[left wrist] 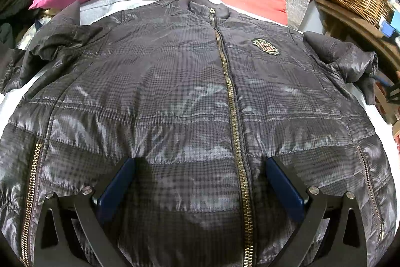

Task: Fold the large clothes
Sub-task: 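Grasp the sleeve nearest the right gripper and fold it across the jacket body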

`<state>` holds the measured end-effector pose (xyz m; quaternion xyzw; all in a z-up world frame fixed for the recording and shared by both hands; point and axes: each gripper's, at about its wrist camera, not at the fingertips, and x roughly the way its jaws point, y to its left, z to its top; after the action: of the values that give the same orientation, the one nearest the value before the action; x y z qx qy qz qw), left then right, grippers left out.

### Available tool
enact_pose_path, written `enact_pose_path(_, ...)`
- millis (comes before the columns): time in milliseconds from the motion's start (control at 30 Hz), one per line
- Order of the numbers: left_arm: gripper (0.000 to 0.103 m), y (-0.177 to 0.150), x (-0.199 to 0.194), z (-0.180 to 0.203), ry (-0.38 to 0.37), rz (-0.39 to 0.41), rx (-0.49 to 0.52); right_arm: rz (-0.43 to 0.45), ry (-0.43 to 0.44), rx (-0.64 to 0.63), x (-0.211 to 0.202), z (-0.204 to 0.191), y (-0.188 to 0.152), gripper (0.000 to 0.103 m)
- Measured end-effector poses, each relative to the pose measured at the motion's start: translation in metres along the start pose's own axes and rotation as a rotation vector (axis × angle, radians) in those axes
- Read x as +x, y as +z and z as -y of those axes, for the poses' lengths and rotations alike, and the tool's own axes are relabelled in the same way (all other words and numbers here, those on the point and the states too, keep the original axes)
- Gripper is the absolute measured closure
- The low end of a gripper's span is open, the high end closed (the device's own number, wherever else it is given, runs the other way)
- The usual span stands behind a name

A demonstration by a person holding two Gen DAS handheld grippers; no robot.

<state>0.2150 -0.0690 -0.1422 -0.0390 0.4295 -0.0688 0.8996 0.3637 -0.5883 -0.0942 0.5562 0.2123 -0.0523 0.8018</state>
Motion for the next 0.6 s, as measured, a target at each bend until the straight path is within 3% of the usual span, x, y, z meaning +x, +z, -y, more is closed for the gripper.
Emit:
enact_pose_path(100,0.000,0.000,0.000,0.002,-0.001,0.000,0.000,-0.066,-0.035,0.026,0.031,0.014,0.022,0.009)
enact_pose_path(200,0.000,0.001,0.000,0.000,-0.005,0.000,-0.003,-0.046,-0.101,0.009,0.050,0.016,0.040,0.012)
enact_pose_path(233,0.000,0.001,0.000,0.000,-0.007,0.000,-0.004,-0.053,-0.137,-0.002,0.059,0.016,0.046,0.029)
enact_pose_path(267,0.000,0.001,0.000,-0.001,-0.008,0.000,-0.005,-0.064,-0.177,-0.017,0.066,0.016,0.047,0.067)
enact_pose_path(300,0.000,0.000,0.000,-0.001,-0.009,0.001,-0.006,-0.076,-0.228,-0.048,0.073,0.015,0.049,0.083)
enact_pose_path(367,0.000,0.000,0.000,-0.002,-0.012,0.004,-0.008,-0.057,-0.314,-0.140,0.072,0.004,0.053,0.090)
enact_pose_path(467,0.000,-0.001,0.000,-0.003,-0.015,0.006,-0.010,0.031,-0.388,-0.408,0.065,-0.057,0.046,0.093)
enact_pose_path(500,0.000,-0.001,0.000,-0.003,-0.014,0.006,-0.010,0.060,-0.392,-0.521,0.063,-0.085,0.034,0.093)
enact_pose_path(600,0.000,-0.001,0.000,-0.003,-0.016,0.005,-0.012,0.086,-0.298,-0.791,0.059,-0.163,-0.025,0.093)
